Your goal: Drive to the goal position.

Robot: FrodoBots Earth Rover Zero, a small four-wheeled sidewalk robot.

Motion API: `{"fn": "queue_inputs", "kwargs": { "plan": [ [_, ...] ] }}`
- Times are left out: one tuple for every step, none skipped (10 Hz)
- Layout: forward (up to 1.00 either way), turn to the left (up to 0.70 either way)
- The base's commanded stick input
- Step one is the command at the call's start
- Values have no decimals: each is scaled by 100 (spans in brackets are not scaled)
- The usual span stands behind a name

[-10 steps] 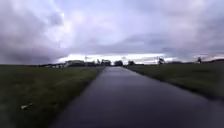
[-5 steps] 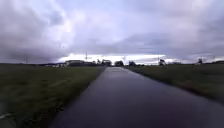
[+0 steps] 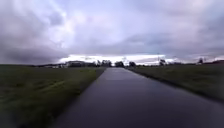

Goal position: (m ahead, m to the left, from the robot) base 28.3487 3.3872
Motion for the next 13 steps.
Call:
{"fn": "queue_inputs", "kwargs": {
  "plan": [
    [70,0],
    [70,0],
    [70,0],
    [70,0],
    [70,0],
    [70,0],
    [70,0],
    [70,0],
    [70,0],
    [70,0],
    [70,0],
    [70,0],
    [70,0]
  ]
}}
